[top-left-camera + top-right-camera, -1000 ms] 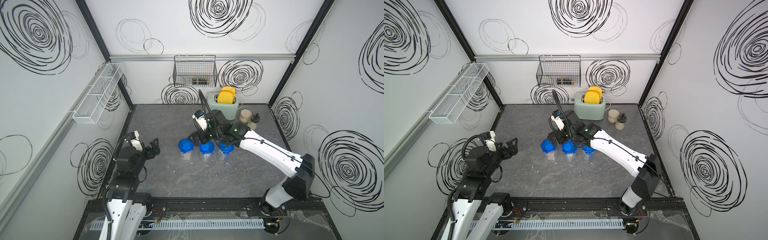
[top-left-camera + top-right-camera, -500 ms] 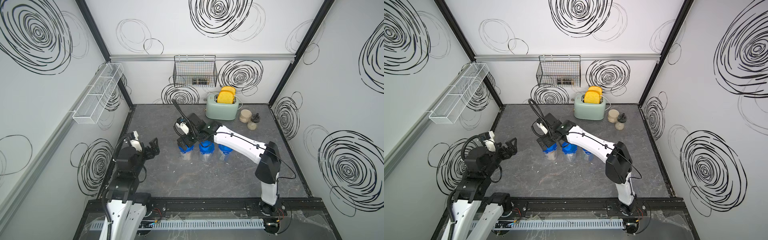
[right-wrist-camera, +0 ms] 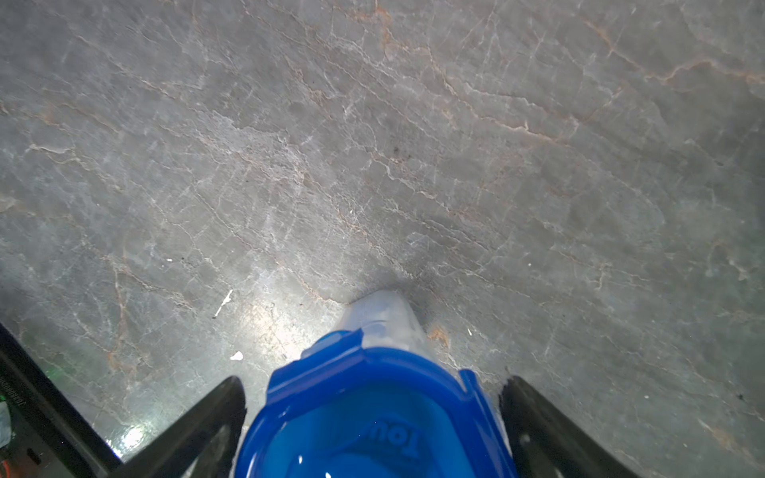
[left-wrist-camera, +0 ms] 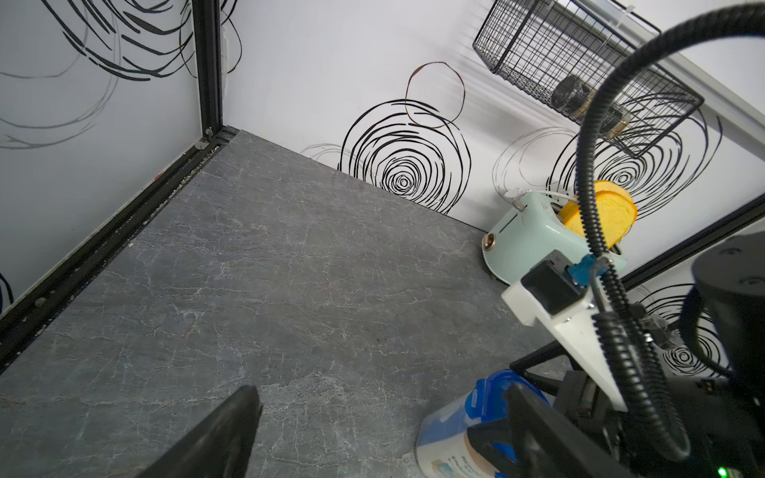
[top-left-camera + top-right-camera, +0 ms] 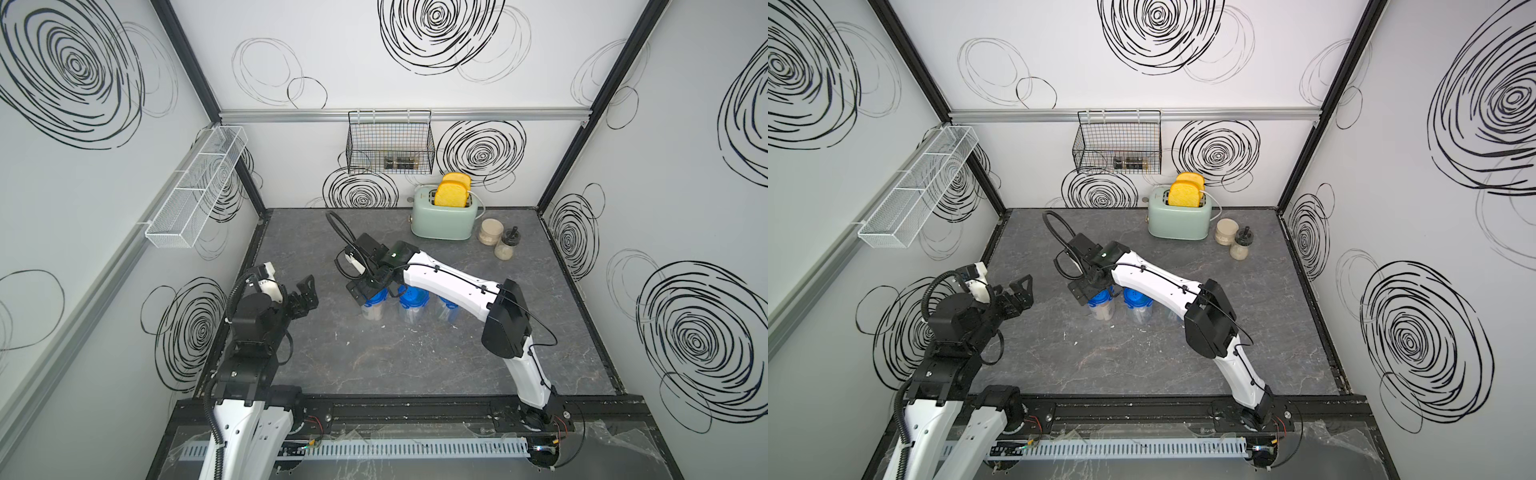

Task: Take out toiletry kits
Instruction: Move the container to the center of the board.

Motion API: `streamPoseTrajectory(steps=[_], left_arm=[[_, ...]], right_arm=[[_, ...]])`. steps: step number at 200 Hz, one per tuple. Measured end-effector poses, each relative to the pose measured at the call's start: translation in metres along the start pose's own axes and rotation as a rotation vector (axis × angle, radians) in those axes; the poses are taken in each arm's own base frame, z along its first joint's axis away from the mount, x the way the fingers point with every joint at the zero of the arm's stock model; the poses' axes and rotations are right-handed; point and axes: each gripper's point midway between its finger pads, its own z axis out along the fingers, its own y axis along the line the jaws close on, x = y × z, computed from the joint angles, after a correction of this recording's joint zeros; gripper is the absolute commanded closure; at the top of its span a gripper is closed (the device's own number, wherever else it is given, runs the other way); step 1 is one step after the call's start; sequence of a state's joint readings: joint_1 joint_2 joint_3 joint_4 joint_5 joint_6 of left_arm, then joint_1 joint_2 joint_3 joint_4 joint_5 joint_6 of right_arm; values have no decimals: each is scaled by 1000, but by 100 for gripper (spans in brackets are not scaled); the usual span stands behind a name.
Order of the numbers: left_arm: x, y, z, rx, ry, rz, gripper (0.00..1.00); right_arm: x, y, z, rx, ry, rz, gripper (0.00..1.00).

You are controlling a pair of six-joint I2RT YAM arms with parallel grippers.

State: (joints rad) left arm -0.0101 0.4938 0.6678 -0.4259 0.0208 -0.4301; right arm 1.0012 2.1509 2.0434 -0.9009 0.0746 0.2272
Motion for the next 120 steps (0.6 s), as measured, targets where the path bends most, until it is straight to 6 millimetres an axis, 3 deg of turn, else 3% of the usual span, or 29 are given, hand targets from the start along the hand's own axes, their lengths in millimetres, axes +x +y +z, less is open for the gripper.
streamPoseTrajectory(steps=[93, 120], left_arm=[[0, 0, 0, 1, 0, -1, 4], [0, 0, 0, 1, 0, -1, 4]], right_arm=[[8, -4, 4, 33, 20, 33, 0], [10, -3, 5, 32, 27, 33, 9]])
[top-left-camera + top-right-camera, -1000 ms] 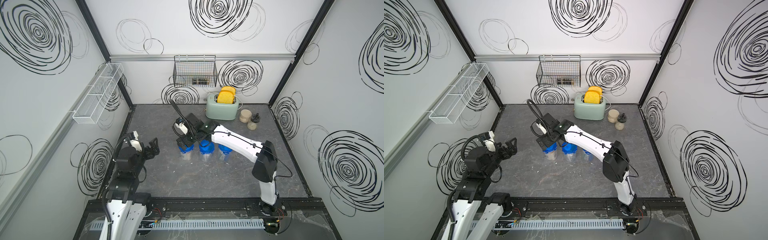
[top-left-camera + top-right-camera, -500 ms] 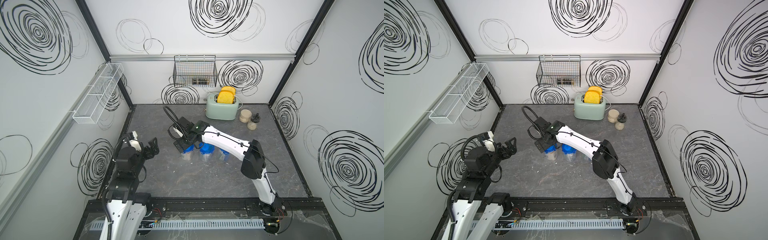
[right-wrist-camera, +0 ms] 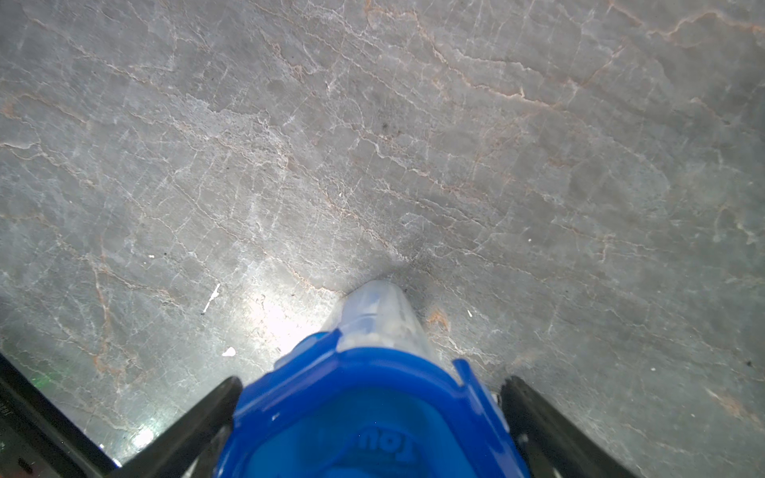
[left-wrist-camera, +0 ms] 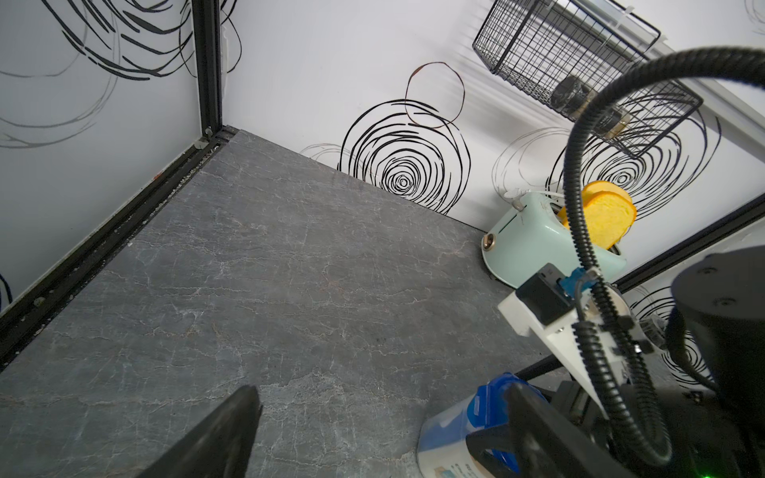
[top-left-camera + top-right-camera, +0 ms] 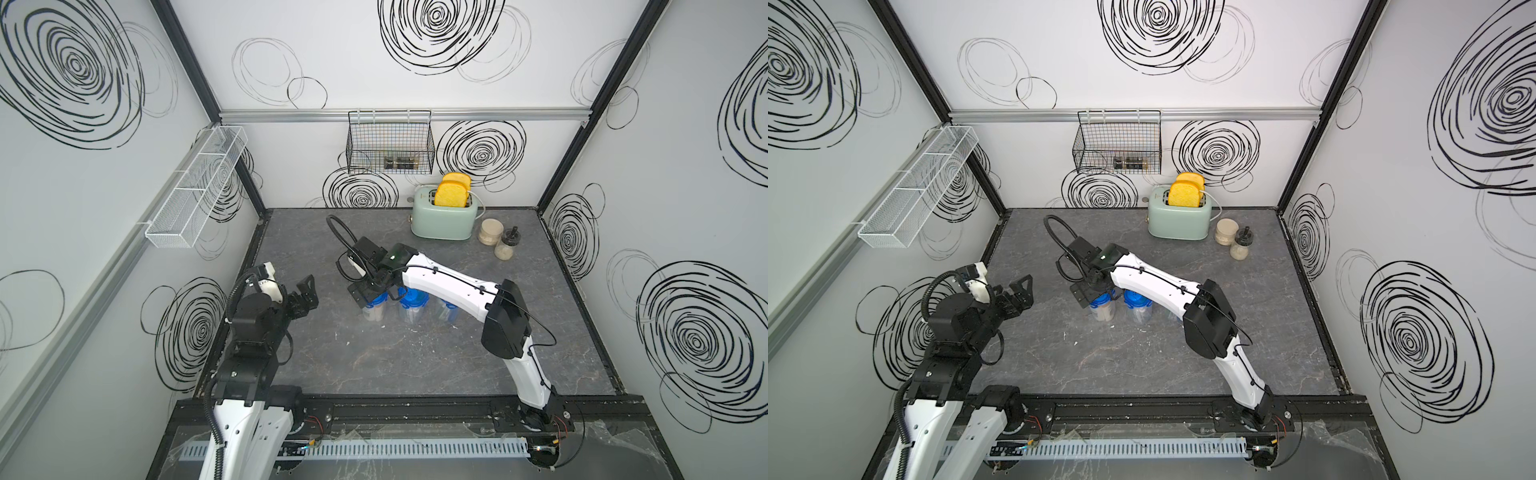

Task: Take out toiletry kits
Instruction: Move the container to the center of the board.

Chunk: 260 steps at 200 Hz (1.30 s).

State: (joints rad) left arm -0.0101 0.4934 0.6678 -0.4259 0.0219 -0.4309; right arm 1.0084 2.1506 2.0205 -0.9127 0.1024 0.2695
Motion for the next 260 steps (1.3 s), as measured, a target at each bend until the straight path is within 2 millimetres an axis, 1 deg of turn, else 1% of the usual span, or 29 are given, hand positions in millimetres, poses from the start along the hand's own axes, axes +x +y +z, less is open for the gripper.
streamPoseTrajectory(steps=[8, 29, 35, 72, 107, 125, 156, 177, 209, 235, 260], left_arm=[[0, 0, 0, 0, 0, 0, 4], [0, 0, 0, 0, 0, 0, 4], [0, 0, 0, 0, 0, 0, 4], [0, 0, 0, 1, 0, 0, 4], [0, 0, 0, 1, 0, 0, 4], [0, 0, 0, 1, 1, 0, 4], [0, 0, 0, 3, 1, 0, 4], [0, -1, 0, 3, 1, 0, 4], [0, -1, 0, 3, 1, 0, 4], [0, -1, 0, 3, 2, 0, 4], [0, -1, 0, 3, 2, 0, 4]], right_arm=[[1, 0, 0, -2, 4, -1, 13], [2, 2, 0, -5, 6, -3, 15], [2, 2, 0, -6, 7, -3, 17], [6, 9, -3, -5, 17, -31, 18], [17, 32, -7, -27, 33, -92, 19], [26, 47, -11, -52, 45, -119, 19], [45, 58, -25, -77, 62, -151, 19], [52, 55, -37, -83, 60, -153, 19], [52, 46, -52, -75, 32, -144, 18], [56, 40, -55, -67, 25, -138, 17], [65, 35, -48, -55, 47, -136, 17]])
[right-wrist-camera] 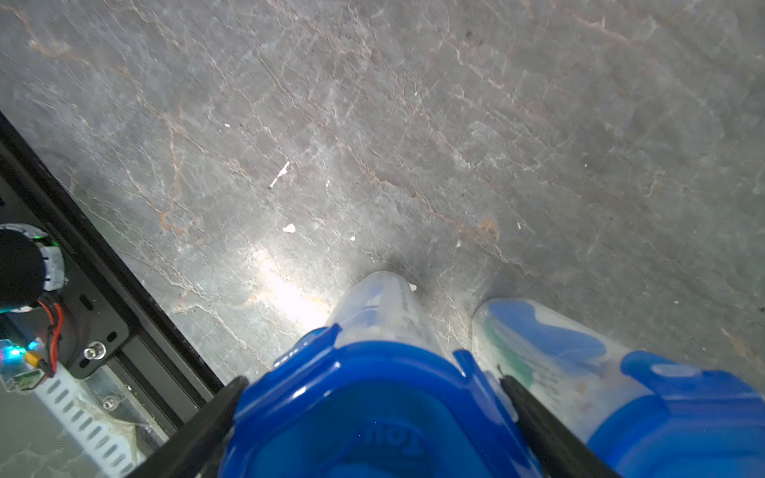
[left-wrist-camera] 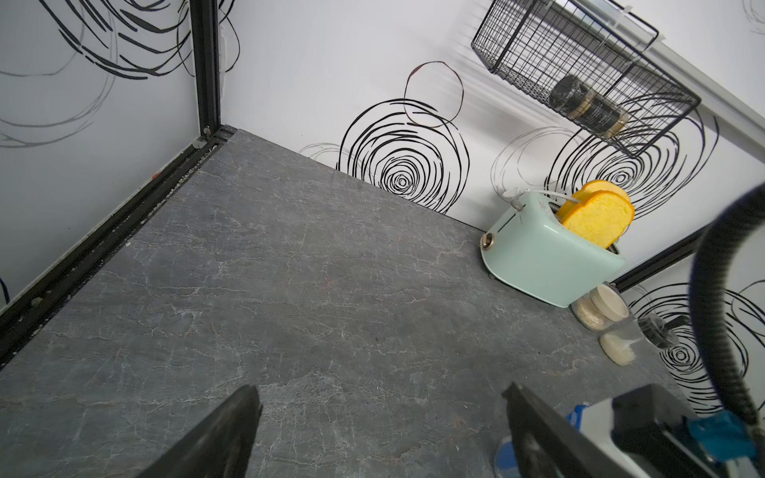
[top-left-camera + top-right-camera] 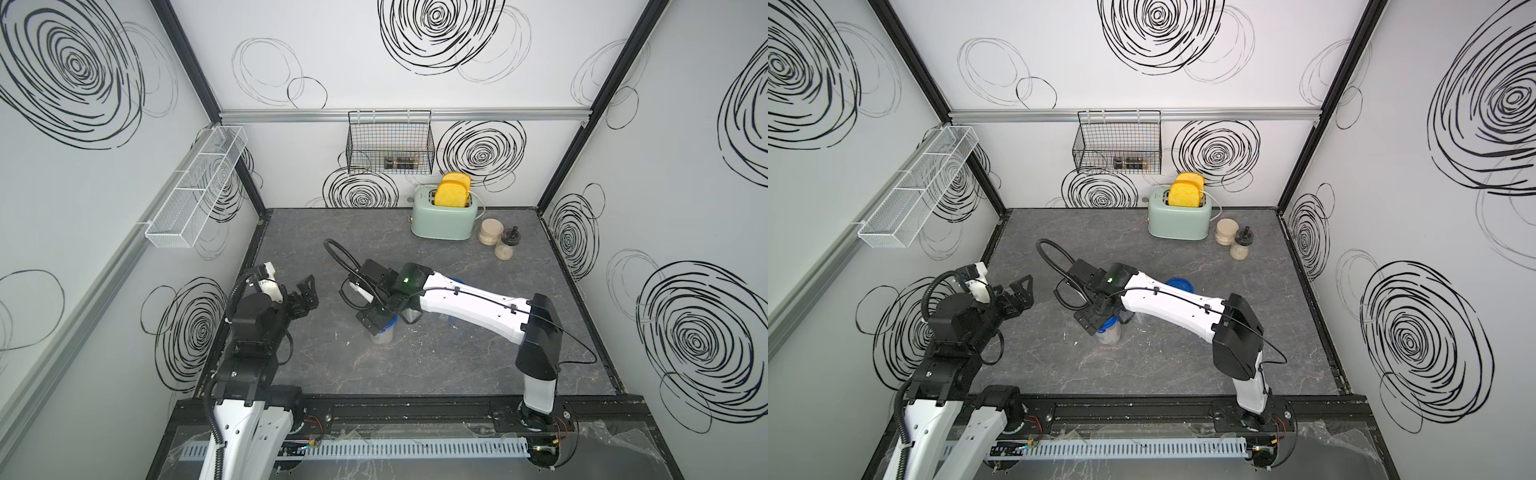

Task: Take out toiletry kits
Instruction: Move the container to the center of the board.

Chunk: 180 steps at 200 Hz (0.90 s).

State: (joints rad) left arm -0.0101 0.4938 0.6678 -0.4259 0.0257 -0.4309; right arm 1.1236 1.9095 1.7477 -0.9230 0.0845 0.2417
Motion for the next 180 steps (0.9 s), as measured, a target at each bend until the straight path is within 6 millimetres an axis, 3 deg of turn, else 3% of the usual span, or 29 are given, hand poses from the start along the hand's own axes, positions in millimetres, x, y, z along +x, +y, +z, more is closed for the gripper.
streamPoseTrajectory(steps=[43, 114, 150, 180], left_arm=[[0, 0, 0, 1, 0, 0, 4], [1, -2, 0, 12, 6, 0, 4], [2, -5, 0, 27, 13, 0, 4], [4, -9, 0, 53, 25, 1, 4]], right_arm=[[11, -2, 13, 7, 27, -2, 14], [3, -3, 15, 5, -8, 6, 0], [-5, -4, 3, 4, -50, 4, 2], [-24, -7, -27, -5, -134, 11, 2]])
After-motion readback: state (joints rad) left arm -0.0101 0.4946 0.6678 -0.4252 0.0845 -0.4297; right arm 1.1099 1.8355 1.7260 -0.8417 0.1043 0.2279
